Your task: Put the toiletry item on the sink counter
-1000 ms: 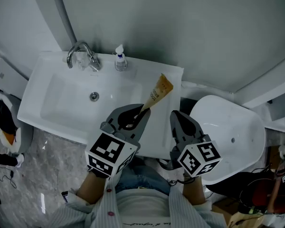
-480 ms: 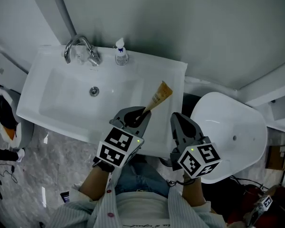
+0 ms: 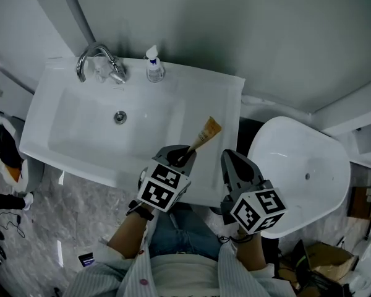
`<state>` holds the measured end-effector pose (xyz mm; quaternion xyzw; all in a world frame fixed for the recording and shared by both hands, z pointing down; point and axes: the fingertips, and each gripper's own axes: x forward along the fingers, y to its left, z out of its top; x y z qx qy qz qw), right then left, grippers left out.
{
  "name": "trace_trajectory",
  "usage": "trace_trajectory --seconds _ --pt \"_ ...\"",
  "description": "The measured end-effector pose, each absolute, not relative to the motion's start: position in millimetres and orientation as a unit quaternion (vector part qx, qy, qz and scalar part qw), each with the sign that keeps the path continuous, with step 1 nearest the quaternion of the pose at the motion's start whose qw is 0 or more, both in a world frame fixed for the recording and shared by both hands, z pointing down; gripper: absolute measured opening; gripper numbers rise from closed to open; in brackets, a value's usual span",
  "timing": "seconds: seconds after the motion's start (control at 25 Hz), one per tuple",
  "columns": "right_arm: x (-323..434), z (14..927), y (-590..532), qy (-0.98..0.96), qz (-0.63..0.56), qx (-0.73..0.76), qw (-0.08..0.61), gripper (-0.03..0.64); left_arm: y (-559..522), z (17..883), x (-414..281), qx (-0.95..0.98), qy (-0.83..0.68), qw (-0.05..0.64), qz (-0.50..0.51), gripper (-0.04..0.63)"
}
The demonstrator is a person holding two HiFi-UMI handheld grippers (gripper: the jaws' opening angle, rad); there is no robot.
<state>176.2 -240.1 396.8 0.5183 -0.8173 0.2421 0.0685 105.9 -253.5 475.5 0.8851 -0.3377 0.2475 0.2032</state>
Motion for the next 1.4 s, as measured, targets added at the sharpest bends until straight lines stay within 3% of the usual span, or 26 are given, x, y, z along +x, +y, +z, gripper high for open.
trace_trajectory --seconds 1.4 --pt "188 446 -219 -0.784 0.302 0.534 0.092 0.009 -232 602 124 0.842 -0.286 0.222 0.399 0.053"
